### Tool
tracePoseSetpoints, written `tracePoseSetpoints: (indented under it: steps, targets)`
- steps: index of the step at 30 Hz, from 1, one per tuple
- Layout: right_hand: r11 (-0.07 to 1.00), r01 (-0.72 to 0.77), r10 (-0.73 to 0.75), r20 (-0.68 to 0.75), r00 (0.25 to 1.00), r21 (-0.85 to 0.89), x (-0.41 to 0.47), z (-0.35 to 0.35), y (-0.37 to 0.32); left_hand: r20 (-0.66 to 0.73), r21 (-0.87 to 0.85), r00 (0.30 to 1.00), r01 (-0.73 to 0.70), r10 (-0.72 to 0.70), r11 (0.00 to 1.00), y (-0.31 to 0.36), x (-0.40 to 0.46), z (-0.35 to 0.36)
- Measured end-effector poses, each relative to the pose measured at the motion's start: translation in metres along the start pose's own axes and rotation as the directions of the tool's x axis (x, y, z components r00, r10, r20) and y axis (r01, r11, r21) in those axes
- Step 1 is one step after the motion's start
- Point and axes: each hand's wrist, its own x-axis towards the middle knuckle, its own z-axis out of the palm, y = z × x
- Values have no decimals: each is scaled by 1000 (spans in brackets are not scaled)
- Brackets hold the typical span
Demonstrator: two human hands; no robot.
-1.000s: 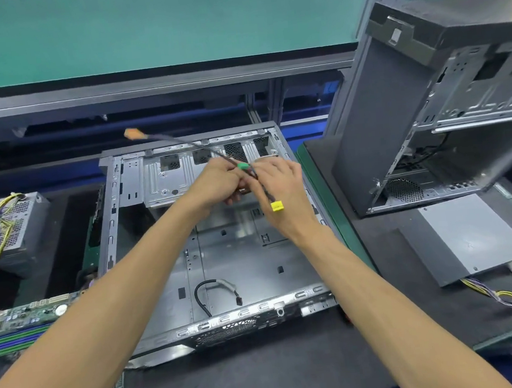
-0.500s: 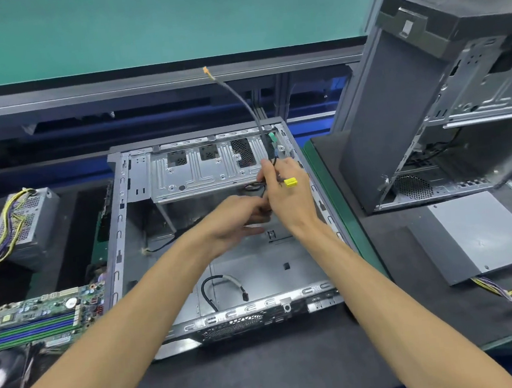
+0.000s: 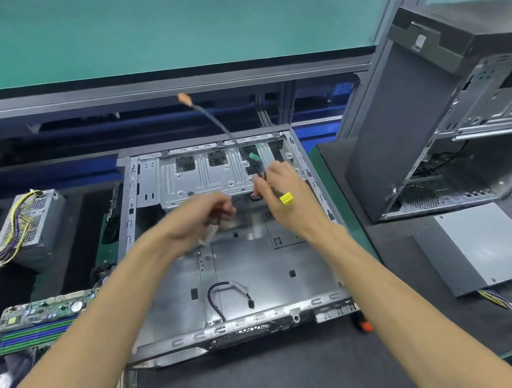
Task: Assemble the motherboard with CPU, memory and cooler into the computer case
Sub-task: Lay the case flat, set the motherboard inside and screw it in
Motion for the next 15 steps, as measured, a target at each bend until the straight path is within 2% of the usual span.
tracePoseSetpoints:
  steps: [2,5,6,8,11,15]
  targets:
    - [992,118,-115,70,991,-41,0,2,1,-33,-73,999,-5,2,997,15,2,-14]
    - [955,281,-275,76,958,-93,4,5,4,-183,148,981,-35,62,988,33,15,-21]
    - [941,323,-317,67,946,-105,6,5,6,-192,157,977,-60,90,986,40,20,-19]
    - [918,378,-376,38,926,-120,8,5,9,-163,40,981,-97,103,994,52,31,-16]
    - [897,420,-430,-48,902,-140,10,3,14,-42,-158,993,-115,110,981,64,45,-11]
    - [862,457,-478,-51,877,-220,11,1,17,-65,-72,992,-110,106,991,70,62,-2]
